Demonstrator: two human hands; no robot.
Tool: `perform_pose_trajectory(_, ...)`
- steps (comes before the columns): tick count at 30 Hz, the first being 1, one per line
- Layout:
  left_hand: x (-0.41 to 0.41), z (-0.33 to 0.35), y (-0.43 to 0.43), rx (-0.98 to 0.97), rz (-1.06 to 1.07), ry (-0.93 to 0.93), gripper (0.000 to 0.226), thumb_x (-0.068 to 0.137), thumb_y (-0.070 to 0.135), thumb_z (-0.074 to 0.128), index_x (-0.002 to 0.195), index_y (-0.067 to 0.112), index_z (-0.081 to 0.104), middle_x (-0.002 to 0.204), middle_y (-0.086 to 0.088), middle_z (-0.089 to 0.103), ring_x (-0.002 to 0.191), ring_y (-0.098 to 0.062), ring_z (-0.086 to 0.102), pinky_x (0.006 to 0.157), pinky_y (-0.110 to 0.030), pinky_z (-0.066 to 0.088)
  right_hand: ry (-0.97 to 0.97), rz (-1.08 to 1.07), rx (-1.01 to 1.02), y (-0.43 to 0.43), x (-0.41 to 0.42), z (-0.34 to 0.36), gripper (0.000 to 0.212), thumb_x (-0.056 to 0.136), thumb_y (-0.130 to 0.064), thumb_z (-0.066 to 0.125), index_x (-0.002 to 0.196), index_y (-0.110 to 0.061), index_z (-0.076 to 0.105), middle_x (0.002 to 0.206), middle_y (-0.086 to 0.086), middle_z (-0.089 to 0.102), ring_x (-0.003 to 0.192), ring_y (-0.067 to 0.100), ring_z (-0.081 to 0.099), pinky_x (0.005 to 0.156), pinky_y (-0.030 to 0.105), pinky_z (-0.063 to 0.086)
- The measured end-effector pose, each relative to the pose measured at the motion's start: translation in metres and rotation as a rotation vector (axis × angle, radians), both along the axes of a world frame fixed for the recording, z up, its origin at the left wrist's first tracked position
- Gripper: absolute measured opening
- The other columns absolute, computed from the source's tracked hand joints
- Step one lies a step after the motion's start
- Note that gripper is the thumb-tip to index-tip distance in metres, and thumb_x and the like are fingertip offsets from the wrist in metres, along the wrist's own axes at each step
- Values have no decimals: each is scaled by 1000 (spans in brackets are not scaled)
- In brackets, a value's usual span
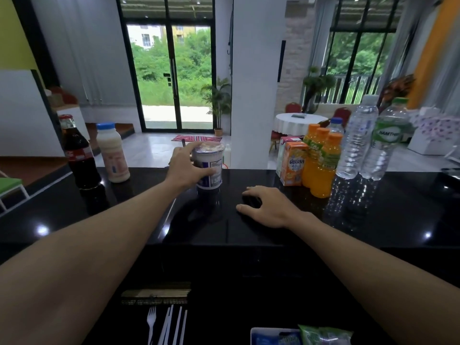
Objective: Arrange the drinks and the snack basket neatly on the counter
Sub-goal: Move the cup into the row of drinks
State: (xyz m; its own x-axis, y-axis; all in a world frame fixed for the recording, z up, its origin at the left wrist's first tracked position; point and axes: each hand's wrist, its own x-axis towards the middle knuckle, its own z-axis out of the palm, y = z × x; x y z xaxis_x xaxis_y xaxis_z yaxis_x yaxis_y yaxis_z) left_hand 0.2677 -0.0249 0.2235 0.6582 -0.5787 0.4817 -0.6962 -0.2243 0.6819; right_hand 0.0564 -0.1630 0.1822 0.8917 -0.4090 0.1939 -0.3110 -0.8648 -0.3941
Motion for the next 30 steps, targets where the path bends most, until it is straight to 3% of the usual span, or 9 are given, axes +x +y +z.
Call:
perform_pose_trajectory(9, -21, -14, -46, -64, -33, 50, 93, 69, 22, 90, 146, 17, 37, 132, -9, 39, 122, -29, 51, 102, -49, 49, 106, -4, 16, -38, -47, 2, 84, 86, -76, 54, 153, -27, 42, 163, -7, 32, 150, 16, 27, 121, 38, 25)
perform_pose_trajectory(14, -26, -26, -61, -133, -66, 181, 109, 69, 21, 91, 153, 13, 22, 146, -10, 38, 129, -28, 48, 105, -48, 47, 93, 13, 29, -47, -51, -3, 85, 84, -79, 54, 153, -30, 43, 162, -9, 33, 152, 12, 22, 122, 37, 20)
perform_pose_trajectory(16, -25, -35, -64, -67, -40, 199, 105, 67, 24, 91, 149, 9, 27, 142, -11, 44, 125, -26, 51, 105, -43, 46, 74, 7, 29, -47, -50, -4, 85, 83, -80, 54, 151, -30, 45, 162, -8, 35, 151, 13, 24, 123, 40, 22)
perform_pose_trajectory(20, -21, -46, -68, 143, -23, 159, 76, 68, 26, 90, 132, 7, 52, 130, -12, 59, 115, -26, 59, 100, -35, 49, 65, 5, 29, -49, -49, -5, 85, 82, -81, 54, 150, -31, 47, 161, -8, 37, 151, 15, 26, 122, 42, 23)
perform_pose_trajectory(23, -21, -44, -73, 156, -43, 165, 71, 70, 25, 89, 130, 11, 53, 127, -6, 64, 113, -23, 61, 90, -27, 44, 61, 5, 26, -48, -49, -5, 84, 82, -80, 54, 150, -31, 48, 160, -8, 37, 151, 15, 27, 122, 42, 23)
perform_pose_trajectory(30, -25, -42, -98, 180, -78, 108, 70, 70, 28, 89, 131, 12, 57, 123, -5, 68, 110, -21, 64, 92, -29, 49, 59, -4, 38, -47, -49, -4, 83, 82, -79, 55, 149, -30, 48, 160, -7, 39, 149, 17, 30, 121, 41, 26)
